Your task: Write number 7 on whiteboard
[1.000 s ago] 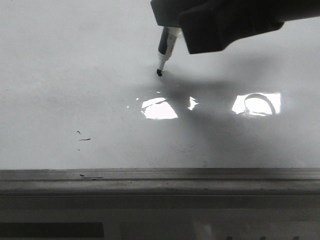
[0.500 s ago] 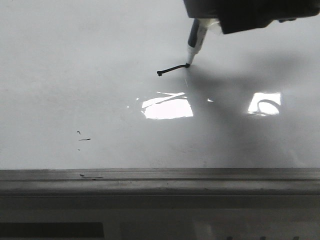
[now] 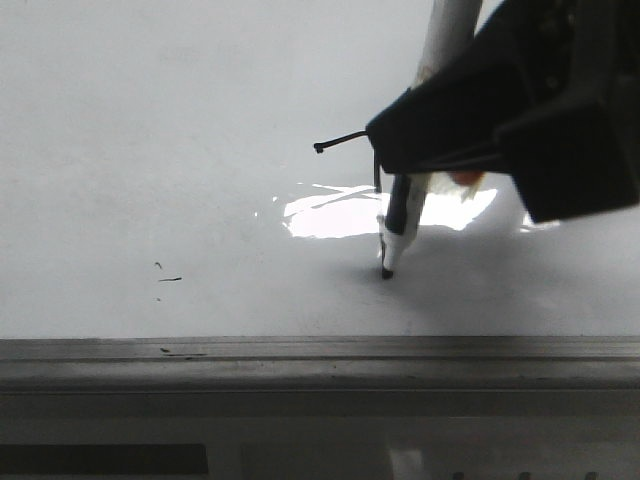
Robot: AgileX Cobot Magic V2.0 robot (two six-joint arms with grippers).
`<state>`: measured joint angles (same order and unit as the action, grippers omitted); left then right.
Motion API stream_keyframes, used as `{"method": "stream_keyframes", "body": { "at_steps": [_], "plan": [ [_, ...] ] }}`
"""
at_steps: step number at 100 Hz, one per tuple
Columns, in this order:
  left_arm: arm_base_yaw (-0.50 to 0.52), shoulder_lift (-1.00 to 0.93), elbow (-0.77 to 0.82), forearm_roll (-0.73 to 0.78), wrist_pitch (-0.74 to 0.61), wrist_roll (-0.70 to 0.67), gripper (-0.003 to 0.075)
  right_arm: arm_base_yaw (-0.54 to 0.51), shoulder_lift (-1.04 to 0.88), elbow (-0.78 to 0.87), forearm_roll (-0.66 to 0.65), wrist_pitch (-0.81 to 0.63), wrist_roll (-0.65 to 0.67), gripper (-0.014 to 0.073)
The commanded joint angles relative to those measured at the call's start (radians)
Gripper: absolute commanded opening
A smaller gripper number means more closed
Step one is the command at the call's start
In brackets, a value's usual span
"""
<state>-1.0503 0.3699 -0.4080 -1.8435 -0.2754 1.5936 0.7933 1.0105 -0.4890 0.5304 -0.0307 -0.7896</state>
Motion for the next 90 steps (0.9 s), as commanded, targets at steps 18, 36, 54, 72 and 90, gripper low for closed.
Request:
{"method": "stream_keyframes", "body": {
  "at_steps": [18,36,54,72,90],
  "plan": [
    [-0.006,0.006,-0.027,-0.011,0.029,-0.006,-0.0020,-0.005,-0.018,0.000,0.016,-0.070,-0.014,-0.0043],
    [-0.006,0.006,-0.027,-0.011,0.037,-0.006,-0.0020,0.029,-0.134,-0.114,0.000,0.080,-0.014,-0.0043],
    [-0.006,0.008,-0.027,-0.011,0.072,-0.006,-0.0020,0.090,-0.256,-0.250,-0.017,0.224,-0.014,-0.0043],
    [-0.006,0.080,-0.027,0.044,0.209,-0.006,0.0111,0.097,-0.271,-0.300,-0.017,0.382,-0.014,-0.0043],
    [-0.006,0.272,-0.033,0.100,0.436,-0.006,0.0379,0.097,-0.249,-0.296,-0.008,0.463,-0.014,-0.0043]
  ]
}}
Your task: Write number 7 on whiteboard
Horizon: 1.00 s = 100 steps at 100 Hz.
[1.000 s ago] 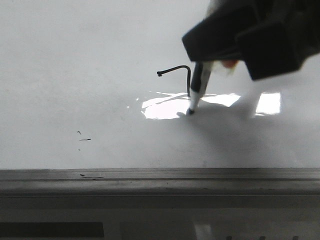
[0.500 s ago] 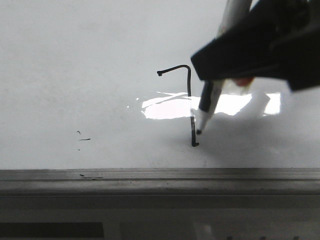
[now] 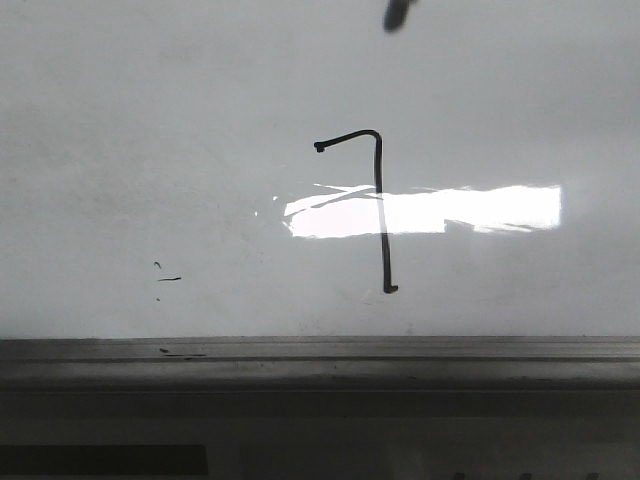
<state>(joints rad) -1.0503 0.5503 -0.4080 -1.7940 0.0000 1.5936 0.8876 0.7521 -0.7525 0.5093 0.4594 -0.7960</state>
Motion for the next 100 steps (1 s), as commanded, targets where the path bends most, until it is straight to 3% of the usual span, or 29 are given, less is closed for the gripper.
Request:
{"method": "stream_keyframes", "body": {
  "at_steps": [1,11,25,42,100],
  "plan": [
    [-0.006,0.107,-0.033,0.057,0.169,-0.006,0.0379,0.003,0.010,-0.033,0.013,-0.027,-0.008,-0.0043],
    [-0.006,0.212,-0.041,0.147,0.282,-0.006,0.0376,0.003,0.010,-0.033,0.023,-0.014,-0.008,-0.0043],
    [-0.006,0.318,-0.064,0.166,0.338,0.019,0.0376,0.003,0.010,-0.033,0.027,0.007,-0.008,-0.0043],
    [-0.006,0.374,-0.120,0.168,0.344,0.057,0.0376,0.003,0.010,-0.033,0.030,0.067,-0.008,-0.0043],
    [-0.006,0.379,-0.158,0.168,0.370,0.181,0.0376,0.003,0.010,-0.033,0.045,0.067,-0.008,-0.0043]
  ]
}}
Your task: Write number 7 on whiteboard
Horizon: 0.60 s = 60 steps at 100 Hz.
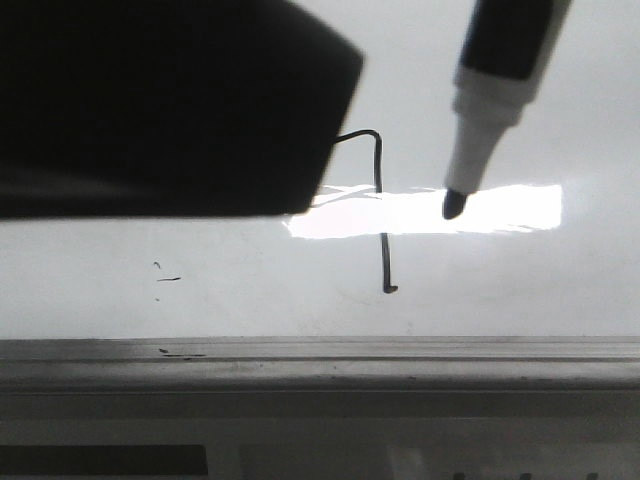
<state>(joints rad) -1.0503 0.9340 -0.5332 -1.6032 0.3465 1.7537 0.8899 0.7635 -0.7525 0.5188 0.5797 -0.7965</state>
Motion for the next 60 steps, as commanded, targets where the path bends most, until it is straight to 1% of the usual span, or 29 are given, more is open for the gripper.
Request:
{"method": "stream_keyframes", "body": {
  "at_steps": [1,10,33,51,60],
  "plan": [
    [-0.006,-0.005,-0.033,-0.023,0.023,0.023,0.0376,0.000,-0.002,-0.033,0.038,-0.055,-0.007,-0.0043],
    [-0.006,-0.005,-0.033,-0.023,0.023,0.024,0.0376,0.000,-0.002,-0.033,0.050,-0.068,-0.007,-0.0043],
    [-0.006,-0.005,-0.033,-0.045,-0.061,0.024,0.0376,0.000,-0.001,-0.033,0.060,-0.156,-0.007,-0.0043],
    [-0.006,-0.005,-0.033,-0.063,-0.054,0.025,0.0376,0.004,0.039,-0.033,0.072,-0.180,-0.007,-0.0045],
    [-0.006,-0.005,-0.033,-0.066,-0.054,0.026,0.0375,0.031,0.062,-0.033,0.082,-0.182,-0.009,-0.0045]
  ]
}}
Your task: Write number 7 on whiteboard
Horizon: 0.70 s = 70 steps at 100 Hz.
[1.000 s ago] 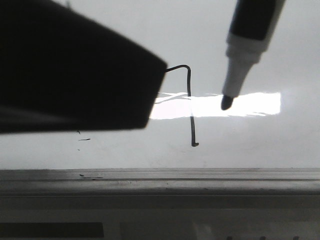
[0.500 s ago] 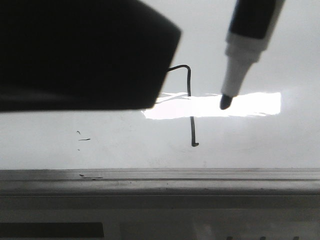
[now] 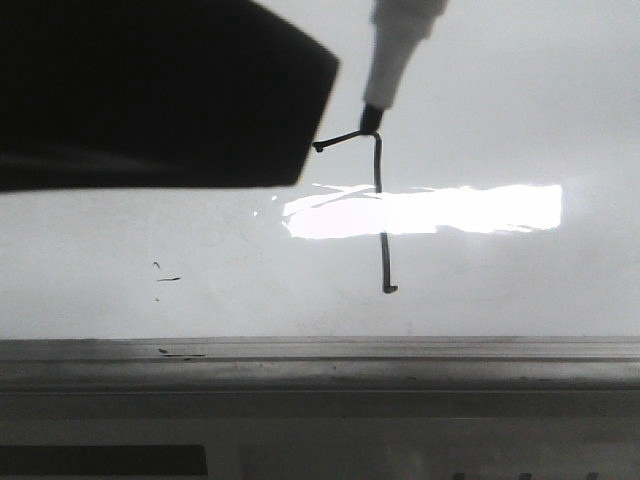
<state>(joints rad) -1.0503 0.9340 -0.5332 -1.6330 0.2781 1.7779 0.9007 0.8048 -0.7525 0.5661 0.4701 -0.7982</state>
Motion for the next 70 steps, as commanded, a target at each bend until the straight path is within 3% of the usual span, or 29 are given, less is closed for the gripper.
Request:
{"method": "stream_keyframes", "body": {
  "at_steps": [1,24,40,55,70],
  "plan": [
    [-0.006,-0.004,-0.033,-0.036,0.014,0.002,0.0375,0.026,0.023,-0.033,0.036,-0.075,-0.007,-0.0045],
    [-0.006,0.021,-0.033,-0.064,0.053,0.002,0.0363,0.143,0.079,-0.033,0.037,-0.180,-0.007,-0.0045],
    [-0.006,0.024,-0.033,-0.106,0.051,0.002,0.0347,0.166,0.097,-0.033,0.037,-0.191,-0.007,-0.0045],
    [-0.006,0.024,-0.033,-0.119,0.051,0.002,0.0228,0.166,0.097,-0.033,0.037,-0.197,-0.007,-0.0045],
    [-0.006,0.024,-0.033,-0.123,0.051,0.002,0.0032,0.166,0.097,-0.033,0.037,-0.197,-0.007,-0.0044]
  ]
}}
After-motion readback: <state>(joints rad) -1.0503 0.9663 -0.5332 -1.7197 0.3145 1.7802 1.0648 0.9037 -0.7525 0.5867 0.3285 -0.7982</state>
